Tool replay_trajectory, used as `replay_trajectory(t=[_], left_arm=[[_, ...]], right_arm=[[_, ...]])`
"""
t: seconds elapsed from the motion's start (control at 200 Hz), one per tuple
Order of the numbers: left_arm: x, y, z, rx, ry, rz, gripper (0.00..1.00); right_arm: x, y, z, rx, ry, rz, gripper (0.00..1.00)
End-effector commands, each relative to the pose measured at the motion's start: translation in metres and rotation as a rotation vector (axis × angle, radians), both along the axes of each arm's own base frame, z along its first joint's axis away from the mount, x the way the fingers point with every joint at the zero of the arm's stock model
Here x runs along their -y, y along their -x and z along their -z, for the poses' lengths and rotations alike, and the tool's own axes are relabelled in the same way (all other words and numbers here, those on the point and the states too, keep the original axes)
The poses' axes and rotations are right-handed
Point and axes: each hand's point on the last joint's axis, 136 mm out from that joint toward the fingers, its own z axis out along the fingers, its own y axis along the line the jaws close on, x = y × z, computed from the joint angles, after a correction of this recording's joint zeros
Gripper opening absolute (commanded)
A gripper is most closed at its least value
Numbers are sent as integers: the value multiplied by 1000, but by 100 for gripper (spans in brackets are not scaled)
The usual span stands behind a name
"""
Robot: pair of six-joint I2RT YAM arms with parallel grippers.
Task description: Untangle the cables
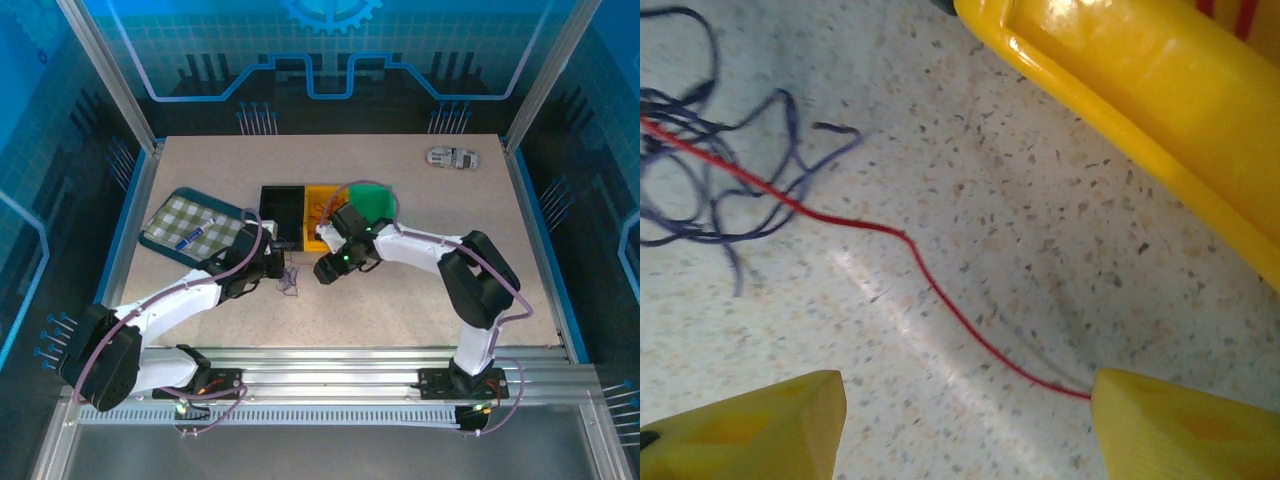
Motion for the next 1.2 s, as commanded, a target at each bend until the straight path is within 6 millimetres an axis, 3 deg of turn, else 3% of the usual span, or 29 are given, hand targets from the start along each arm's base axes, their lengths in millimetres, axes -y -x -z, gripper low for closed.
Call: replay_trajectory(t=[0.0,0.09,0.265,0.34,0.465,0.54,0.651,0.876,1.026,1.096,1.191], left_arm=[[-8,1,-4,6,2,-29,0],[-7,1,-4,5,5,-27,0],[-8,1,-3,0,2,-29,0],[-8,1,-3,1,1,-31,0],[-10,1,-3,2,2,-40,0],[-12,1,0,-2,-6,-53,0],[-19,2,5,-12,-26,-82,0],[-31,4,19,-50,-80,-122,0],[-36,6,36,-122,-136,-141,0],[-34,5,41,-142,-145,-131,0],[-29,3,44,-157,-142,-110,0]], right_arm=[[-2,2,12,42,104,-100,66],[-2,-1,19,45,133,-118,66],[0,20,37,23,222,-191,58],[3,24,44,31,261,-196,44],[5,21,44,38,261,-148,2],[14,10,32,97,266,-71,0],[36,-9,-5,224,226,89,0],[118,-40,-131,564,41,569,0],[169,-50,-204,732,-23,761,0],[185,-53,-232,782,-58,811,0],[192,-55,-270,855,-109,815,0]])
